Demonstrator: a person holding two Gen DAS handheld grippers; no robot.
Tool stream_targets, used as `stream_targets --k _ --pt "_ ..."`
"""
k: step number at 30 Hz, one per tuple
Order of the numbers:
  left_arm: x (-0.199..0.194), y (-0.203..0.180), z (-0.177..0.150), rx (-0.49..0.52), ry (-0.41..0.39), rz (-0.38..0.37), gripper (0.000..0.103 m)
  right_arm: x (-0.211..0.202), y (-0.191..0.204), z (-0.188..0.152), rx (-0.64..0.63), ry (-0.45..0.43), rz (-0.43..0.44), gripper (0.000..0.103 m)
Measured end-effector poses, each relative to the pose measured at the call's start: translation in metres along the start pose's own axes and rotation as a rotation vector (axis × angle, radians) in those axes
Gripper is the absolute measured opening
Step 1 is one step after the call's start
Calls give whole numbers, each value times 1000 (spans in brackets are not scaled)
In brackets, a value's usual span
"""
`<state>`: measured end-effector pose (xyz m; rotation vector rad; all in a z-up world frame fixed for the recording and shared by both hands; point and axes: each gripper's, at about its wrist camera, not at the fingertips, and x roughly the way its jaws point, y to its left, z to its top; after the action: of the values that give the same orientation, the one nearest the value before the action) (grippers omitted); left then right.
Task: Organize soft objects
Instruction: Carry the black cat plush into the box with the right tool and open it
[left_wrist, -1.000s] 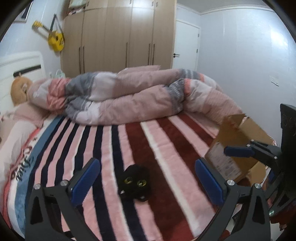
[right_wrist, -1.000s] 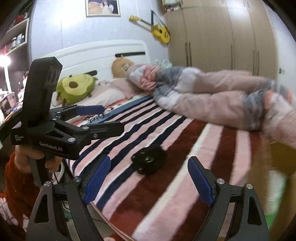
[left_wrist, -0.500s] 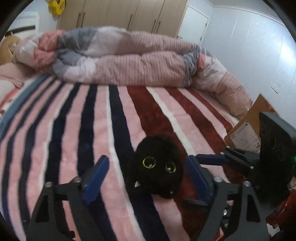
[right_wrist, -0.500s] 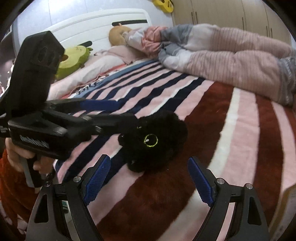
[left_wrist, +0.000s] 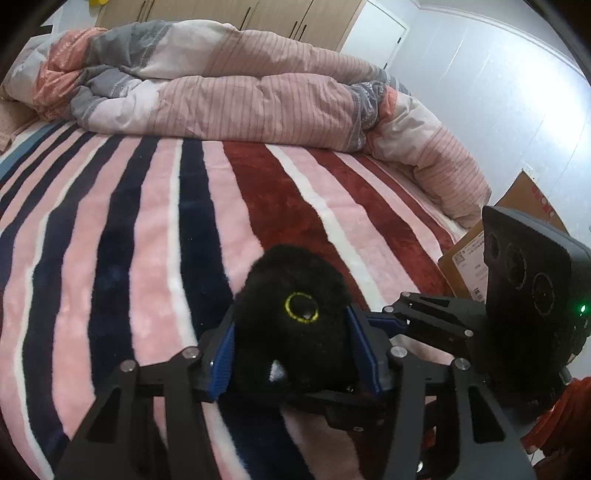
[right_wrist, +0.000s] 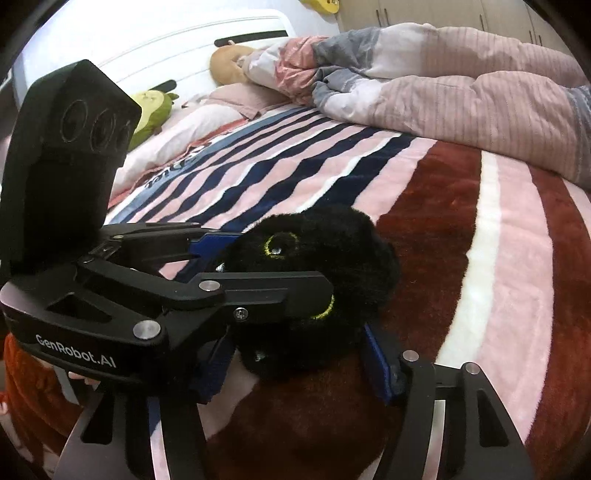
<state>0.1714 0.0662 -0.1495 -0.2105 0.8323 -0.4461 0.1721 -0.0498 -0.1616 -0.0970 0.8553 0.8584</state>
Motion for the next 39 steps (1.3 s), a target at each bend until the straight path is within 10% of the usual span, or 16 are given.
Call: stream_targets --k 22,39 --pt "-124 -165 18 229 -184 46 52 -189 46 -4 -79 -240 -106 56" --pt "-86 -302 40 364 -178 -4 52 -303 -26 -49 19 -338 -202 56"
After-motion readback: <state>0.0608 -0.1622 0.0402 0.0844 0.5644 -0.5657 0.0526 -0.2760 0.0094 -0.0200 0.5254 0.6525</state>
